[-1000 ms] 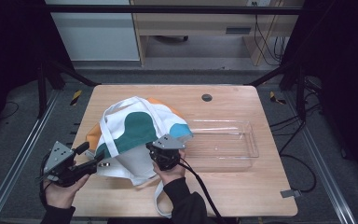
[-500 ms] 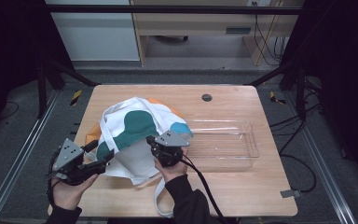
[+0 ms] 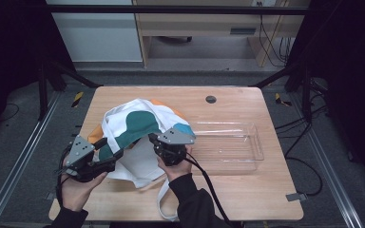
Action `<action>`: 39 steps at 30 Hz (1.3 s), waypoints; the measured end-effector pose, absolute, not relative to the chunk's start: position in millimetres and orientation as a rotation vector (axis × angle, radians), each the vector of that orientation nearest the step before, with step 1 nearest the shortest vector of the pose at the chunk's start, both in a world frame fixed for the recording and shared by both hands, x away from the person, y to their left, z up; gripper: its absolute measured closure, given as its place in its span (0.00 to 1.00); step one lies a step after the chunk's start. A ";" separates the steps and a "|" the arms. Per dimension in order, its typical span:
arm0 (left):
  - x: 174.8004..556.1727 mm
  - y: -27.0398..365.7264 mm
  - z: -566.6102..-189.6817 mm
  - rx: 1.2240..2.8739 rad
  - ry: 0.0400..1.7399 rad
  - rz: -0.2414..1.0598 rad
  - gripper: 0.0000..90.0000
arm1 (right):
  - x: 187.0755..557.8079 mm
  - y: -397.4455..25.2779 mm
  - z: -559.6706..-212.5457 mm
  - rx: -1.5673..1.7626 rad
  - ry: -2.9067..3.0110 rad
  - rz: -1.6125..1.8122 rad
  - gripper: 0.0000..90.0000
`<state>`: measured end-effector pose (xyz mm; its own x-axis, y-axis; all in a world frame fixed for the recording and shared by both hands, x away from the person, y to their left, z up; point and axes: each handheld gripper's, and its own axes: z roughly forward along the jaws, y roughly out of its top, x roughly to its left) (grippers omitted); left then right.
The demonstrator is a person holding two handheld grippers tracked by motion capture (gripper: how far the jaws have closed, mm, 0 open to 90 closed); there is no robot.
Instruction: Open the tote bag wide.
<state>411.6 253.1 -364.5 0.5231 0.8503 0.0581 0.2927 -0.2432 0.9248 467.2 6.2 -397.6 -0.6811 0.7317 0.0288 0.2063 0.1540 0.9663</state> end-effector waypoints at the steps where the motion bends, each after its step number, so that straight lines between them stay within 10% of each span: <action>1: 412.3 252.5 -363.6 1.793 0.954 0.722 0.36 | 467.6 6.6 -396.9 0.889 1.987 1.546 1.00; 30: 438.7 213.1 -374.5 1.957 0.936 0.813 0.39 | 469.6 9.3 -389.6 0.866 1.992 1.546 1.00; 39: 444.5 214.5 -377.2 1.971 1.001 0.823 0.59 | 468.8 10.4 -390.4 0.858 2.007 1.541 1.00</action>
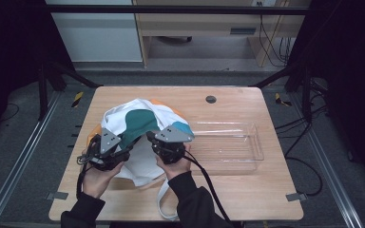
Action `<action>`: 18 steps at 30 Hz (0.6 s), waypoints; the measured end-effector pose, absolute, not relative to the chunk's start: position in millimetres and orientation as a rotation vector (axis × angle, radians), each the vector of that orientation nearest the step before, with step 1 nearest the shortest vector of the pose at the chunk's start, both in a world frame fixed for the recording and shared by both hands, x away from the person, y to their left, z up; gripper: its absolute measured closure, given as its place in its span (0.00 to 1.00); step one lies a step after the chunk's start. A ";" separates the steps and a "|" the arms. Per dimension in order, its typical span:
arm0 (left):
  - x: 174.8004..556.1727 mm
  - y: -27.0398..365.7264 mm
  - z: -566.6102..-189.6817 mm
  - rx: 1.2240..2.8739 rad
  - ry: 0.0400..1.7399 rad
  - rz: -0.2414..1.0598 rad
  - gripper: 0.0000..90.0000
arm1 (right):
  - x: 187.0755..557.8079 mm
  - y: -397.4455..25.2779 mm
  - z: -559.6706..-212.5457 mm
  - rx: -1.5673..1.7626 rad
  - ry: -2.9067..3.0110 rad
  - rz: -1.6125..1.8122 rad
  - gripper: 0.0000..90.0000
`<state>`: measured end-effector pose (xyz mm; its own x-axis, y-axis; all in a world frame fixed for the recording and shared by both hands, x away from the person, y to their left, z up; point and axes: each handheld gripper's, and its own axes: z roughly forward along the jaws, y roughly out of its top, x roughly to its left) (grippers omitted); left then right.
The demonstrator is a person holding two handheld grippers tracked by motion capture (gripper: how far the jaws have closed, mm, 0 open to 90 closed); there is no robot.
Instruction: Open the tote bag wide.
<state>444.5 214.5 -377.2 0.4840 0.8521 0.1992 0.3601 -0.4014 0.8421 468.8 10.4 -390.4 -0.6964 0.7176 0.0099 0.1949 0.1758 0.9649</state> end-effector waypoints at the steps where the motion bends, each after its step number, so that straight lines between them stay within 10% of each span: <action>1: 444.5 214.5 -377.2 1.971 1.001 0.823 0.60 | 468.8 10.4 -390.4 0.858 2.007 1.541 1.00; 18: 445.5 215.0 -376.8 1.958 1.037 0.789 0.96 | 454.9 13.5 -408.9 0.822 2.075 1.531 1.00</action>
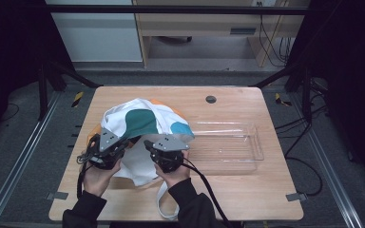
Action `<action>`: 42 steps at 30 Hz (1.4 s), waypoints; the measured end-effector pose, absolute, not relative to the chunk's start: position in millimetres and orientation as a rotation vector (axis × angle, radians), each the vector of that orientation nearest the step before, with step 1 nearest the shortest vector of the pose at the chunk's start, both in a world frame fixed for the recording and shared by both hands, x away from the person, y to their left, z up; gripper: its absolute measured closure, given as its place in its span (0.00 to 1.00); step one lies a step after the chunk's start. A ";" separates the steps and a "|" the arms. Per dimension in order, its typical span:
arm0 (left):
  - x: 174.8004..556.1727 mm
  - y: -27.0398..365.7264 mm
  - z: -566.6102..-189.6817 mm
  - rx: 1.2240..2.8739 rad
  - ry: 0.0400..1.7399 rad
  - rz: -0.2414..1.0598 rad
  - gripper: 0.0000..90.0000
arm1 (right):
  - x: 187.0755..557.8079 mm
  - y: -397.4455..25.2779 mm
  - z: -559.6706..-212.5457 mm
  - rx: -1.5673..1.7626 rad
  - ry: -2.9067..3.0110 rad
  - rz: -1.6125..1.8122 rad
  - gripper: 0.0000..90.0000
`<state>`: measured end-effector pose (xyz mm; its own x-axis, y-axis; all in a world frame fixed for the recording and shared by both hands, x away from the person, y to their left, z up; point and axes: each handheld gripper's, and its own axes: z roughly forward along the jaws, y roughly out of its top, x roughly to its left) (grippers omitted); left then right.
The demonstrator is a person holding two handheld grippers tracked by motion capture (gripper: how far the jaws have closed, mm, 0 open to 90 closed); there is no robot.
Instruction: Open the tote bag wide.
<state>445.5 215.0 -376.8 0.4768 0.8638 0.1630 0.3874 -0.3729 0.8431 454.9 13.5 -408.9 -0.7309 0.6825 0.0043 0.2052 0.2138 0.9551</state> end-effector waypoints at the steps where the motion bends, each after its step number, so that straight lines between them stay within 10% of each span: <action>1: 445.4 215.0 -376.6 1.955 1.038 0.793 0.96 | 454.9 13.5 -408.9 0.822 2.075 1.531 1.00; 20: 440.9 225.9 -364.3 1.838 1.065 0.752 0.98 | 452.8 24.7 -492.5 1.003 2.255 1.354 1.00; 42: 446.6 230.0 -348.9 1.785 1.039 0.757 0.98 | 456.9 31.7 -508.7 1.040 2.340 1.209 1.00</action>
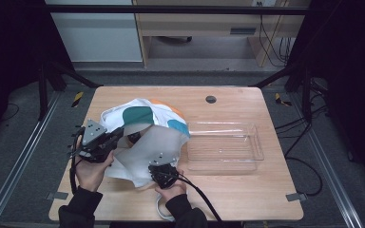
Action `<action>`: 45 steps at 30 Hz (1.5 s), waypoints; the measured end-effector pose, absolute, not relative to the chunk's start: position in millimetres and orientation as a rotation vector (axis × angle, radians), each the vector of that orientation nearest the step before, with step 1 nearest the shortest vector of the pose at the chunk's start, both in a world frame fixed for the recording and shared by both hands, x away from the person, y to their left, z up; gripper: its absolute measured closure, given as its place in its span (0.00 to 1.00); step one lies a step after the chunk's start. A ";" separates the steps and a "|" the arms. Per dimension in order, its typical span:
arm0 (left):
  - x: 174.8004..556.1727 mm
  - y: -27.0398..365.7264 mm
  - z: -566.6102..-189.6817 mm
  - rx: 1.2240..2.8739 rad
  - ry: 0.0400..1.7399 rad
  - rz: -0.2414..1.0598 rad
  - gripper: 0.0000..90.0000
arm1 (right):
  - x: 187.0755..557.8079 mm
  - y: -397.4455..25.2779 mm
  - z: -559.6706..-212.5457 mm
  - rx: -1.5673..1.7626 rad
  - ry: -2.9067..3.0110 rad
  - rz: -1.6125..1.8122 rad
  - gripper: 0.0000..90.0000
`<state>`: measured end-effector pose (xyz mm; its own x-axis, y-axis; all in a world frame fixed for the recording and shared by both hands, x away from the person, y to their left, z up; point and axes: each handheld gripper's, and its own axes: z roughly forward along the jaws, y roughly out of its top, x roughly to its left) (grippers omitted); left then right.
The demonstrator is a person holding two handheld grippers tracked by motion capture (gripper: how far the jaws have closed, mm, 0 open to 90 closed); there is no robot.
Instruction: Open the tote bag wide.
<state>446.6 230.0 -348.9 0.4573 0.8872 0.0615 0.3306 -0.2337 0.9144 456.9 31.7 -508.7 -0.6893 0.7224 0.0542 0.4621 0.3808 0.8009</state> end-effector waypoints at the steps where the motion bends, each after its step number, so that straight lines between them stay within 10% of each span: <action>1: 447.4 230.3 -347.1 1.779 1.041 0.758 0.98 | 456.9 31.7 -508.7 1.040 2.340 1.209 1.00; 45: 491.2 240.9 -322.7 1.724 1.092 0.862 0.98 | 452.8 32.3 -503.9 1.035 2.332 1.237 0.97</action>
<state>491.2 240.9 -322.7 0.3684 0.9252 0.0911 0.3033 -0.2122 0.9290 452.8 32.3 -503.9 -0.6929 0.7183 0.0628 0.4549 0.3679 0.8110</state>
